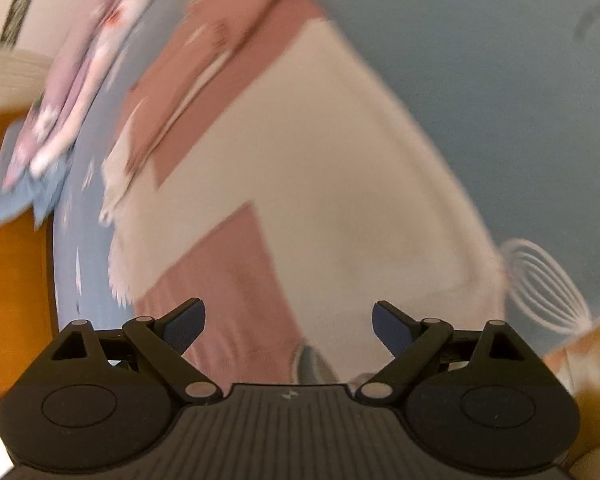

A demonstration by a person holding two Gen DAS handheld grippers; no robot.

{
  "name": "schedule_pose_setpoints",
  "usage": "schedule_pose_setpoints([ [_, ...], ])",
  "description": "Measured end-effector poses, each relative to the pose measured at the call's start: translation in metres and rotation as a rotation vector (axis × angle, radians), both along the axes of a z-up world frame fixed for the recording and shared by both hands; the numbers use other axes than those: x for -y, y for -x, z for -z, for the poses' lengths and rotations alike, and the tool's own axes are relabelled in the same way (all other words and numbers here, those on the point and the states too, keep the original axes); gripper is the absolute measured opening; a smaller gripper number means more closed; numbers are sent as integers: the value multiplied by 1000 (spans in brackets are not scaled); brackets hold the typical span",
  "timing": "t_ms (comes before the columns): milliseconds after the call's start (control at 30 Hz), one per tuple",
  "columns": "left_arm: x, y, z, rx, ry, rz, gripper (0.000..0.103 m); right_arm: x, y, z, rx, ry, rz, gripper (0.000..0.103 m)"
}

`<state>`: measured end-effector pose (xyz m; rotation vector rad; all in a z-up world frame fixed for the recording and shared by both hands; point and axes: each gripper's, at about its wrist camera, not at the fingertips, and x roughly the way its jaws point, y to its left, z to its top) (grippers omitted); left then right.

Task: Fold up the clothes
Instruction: 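Move both open tools to the pink ribbed hem edge of the sweater, then close the left tool on the ribbed hem while the right tool grasps the hem beside it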

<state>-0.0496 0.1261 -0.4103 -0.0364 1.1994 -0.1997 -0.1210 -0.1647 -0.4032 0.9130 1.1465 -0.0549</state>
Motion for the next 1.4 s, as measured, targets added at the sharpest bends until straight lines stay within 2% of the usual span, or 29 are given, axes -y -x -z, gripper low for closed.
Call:
schedule_pose_setpoints([
  [33,-2,1,2,-4,-27,6,66,-7,-4,-4,11,31,-41,93],
  [100,-7,2,5,-13,-81,16,45,-22,-11,-11,24,114,-121,90],
  [167,-19,-2,9,-41,-16,-32,38,-37,-17,-16,27,188,-213,85],
  [300,-43,-6,20,-96,152,-152,37,-52,-19,-19,37,235,-291,84],
  [400,-55,-10,28,-112,167,-206,35,-56,-19,-18,31,226,-286,83],
  [533,-71,-13,39,-141,232,-261,34,-60,-18,-17,27,233,-301,81],
  [867,-82,-24,51,-177,329,-217,34,-71,-19,-19,48,230,-357,81],
  [1100,-81,-20,58,-161,402,-131,34,-94,-30,-24,88,219,-454,81],
  [1267,-98,-10,67,-180,519,-189,34,-117,-37,-28,113,208,-543,80],
  [1333,-100,-11,69,-182,531,-201,34,-129,-41,-30,133,220,-590,78],
  [1367,-101,-11,70,-182,536,-207,30,-135,-43,-31,143,222,-618,75],
  [1400,-103,-11,71,-183,541,-212,21,-140,-45,-32,152,232,-637,74],
])
